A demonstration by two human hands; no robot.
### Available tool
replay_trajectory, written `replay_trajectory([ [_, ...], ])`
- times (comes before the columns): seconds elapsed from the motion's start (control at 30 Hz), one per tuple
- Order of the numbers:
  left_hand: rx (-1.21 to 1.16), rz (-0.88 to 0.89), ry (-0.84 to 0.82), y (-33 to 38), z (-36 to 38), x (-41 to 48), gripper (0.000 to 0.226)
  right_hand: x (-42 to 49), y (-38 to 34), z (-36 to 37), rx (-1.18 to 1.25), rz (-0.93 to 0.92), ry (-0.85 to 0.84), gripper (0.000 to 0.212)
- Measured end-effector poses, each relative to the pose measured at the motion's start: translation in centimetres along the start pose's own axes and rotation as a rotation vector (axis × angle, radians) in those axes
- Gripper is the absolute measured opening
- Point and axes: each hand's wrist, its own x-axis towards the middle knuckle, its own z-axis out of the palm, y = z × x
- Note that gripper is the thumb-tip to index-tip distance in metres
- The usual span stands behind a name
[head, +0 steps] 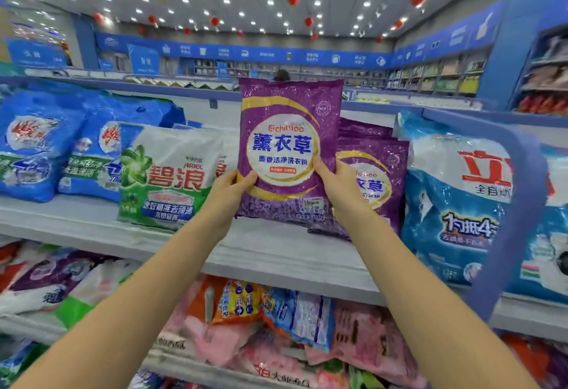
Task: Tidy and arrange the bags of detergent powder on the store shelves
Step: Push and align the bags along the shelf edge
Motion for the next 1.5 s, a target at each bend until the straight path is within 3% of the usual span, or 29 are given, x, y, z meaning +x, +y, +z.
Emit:
replay_trajectory([
  [0.1,0.014,-0.039,-0.021,-0.9,-0.9,2.7,0.01,1.2,1.4,1.6,-0.058,0.055,0.079,0.019],
  [0.23,0.065,-0.168,-0.027,-3.3,-1.0,5.9,0.029,2.0,3.8,2.6,-0.162,0.173,0.1,0.037],
  [0.4,-0.013,-0.32,0.065,-4.8,-0.6,7.1,0.004,1.9,4.6,2.6,-0.088,0.315,0.127,0.052],
  [0.47,-0.02,-0.302,0.066,-5.3,-0.4,7.4,0.016,1.8,4.6,2.5,-0.114,0.279,0.156,0.054],
  [0.6,0.077,-0.205,0.072,-5.3,-0.1,6.9,0.01,0.6,3.3,2.6,-0.219,0.171,0.215,0.054],
  [0.67,0.217,-0.153,0.068,-5.6,-0.1,7.0,0.05,-0.7,2.2,2.5,-0.233,0.1,0.252,0.051],
  [0.7,0.26,-0.113,0.065,-5.6,-0.2,7.0,0.06,-1.5,1.6,2.3,-0.234,0.062,0.272,0.048],
  [0.83,0.28,0.133,-0.013,-4.8,-0.7,5.5,0.055,-5.6,-1.0,0.8,-0.213,-0.107,0.364,0.035],
  [0.97,0.27,0.326,-0.114,-3.2,-1.2,1.7,0.068,-11.2,-3.3,-1.9,-0.119,-0.272,0.478,0.023],
  [1.07,0.211,0.431,-0.137,-2.2,-1.5,-2.7,0.058,-16.6,-3.9,-4.6,-0.099,-0.384,0.586,0.022],
  [1.17,0.126,0.491,-0.148,-3.0,-1.5,-6.3,0.037,-22.2,-2.9,-7.2,-0.242,-0.456,0.767,0.029],
  [1.33,0.075,0.406,-0.197,-7.8,-0.2,-10.6,0.018,-29.5,0.3,-11.4,-0.441,-0.325,0.946,0.035],
  [1.5,0.274,0.312,-0.317,-13.4,3.0,-13.5,0.015,-34.2,4.4,-18.4,-0.518,-0.187,1.041,0.045],
])
